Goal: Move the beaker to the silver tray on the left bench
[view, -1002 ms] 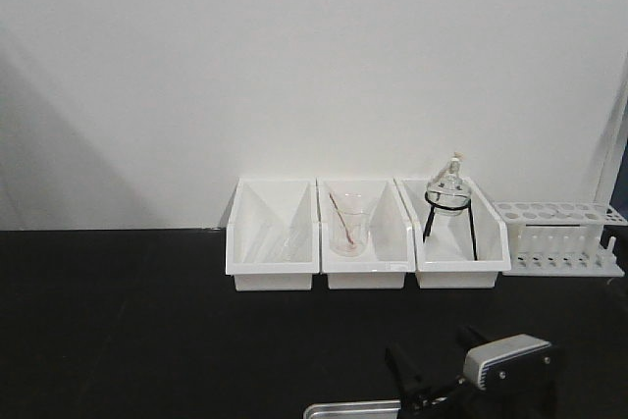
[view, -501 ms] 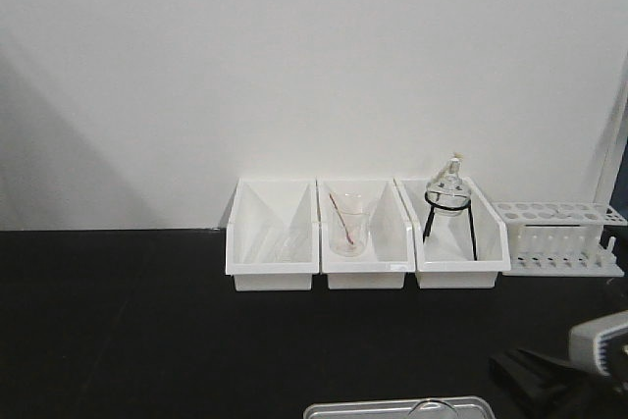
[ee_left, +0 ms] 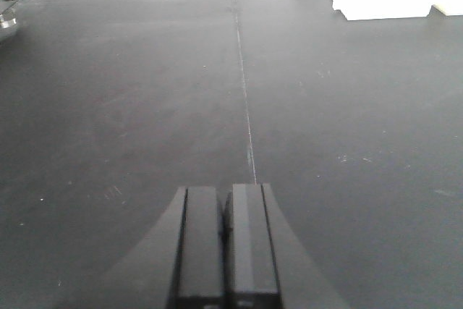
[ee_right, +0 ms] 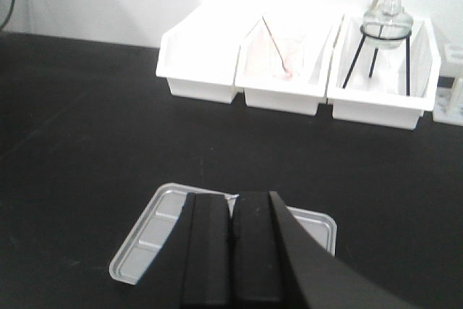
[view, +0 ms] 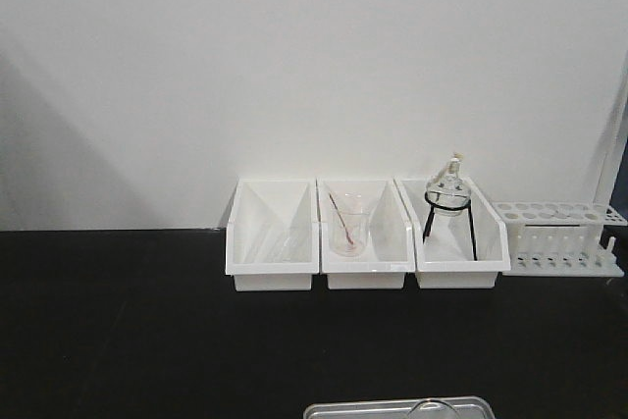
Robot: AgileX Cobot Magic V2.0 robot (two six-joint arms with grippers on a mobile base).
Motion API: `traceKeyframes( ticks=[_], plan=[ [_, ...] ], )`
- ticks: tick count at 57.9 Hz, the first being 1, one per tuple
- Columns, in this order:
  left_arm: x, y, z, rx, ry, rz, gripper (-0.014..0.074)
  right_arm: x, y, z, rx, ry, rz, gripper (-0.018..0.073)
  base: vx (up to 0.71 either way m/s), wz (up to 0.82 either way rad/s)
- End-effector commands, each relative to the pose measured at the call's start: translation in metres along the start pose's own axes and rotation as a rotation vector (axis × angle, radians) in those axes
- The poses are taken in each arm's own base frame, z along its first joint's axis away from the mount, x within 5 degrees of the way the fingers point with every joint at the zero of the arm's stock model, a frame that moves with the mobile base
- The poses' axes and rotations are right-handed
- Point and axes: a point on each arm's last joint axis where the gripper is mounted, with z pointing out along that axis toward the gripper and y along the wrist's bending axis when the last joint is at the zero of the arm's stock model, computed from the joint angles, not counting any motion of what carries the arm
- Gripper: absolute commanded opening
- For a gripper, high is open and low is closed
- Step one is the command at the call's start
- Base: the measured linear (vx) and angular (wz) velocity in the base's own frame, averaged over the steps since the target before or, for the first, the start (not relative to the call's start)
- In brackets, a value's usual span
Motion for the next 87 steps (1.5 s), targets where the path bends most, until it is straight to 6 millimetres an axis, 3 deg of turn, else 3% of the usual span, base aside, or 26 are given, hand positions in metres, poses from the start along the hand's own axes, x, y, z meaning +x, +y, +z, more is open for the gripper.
traceKeyframes(
  ticks=[1, 17, 38, 46, 87],
  plan=[
    [0.001, -0.001, 0.002, 0.007, -0.066, -0.001, 0.0001, -0.016, 0.0, -0.006, 0.0, -0.112, -0.013, -0.001, 0.0, 0.0],
    [0.001, -0.001, 0.002, 0.007, -0.066, -0.001, 0.0001, -0.009, -0.001, -0.005, 0.013, -0.102, -0.061, -0.001, 0.0, 0.0],
    [0.001, -0.001, 0.002, 0.007, -0.066, -0.001, 0.0001, 0.096, -0.022, -0.018, 0.246, -0.187, -0.044, -0.001, 0.0, 0.0],
    [0.001, -0.001, 0.002, 0.007, -0.066, -0.001, 0.0001, 0.119, -0.024, -0.023, 0.293, -0.251, -0.029, -0.001, 0.0, 0.0],
    [0.001, -0.001, 0.002, 0.007, -0.065, -0.001, 0.0001, 0.122, -0.024, -0.024, 0.302, -0.243, -0.049, -0.001, 0.0, 0.0]
  ],
)
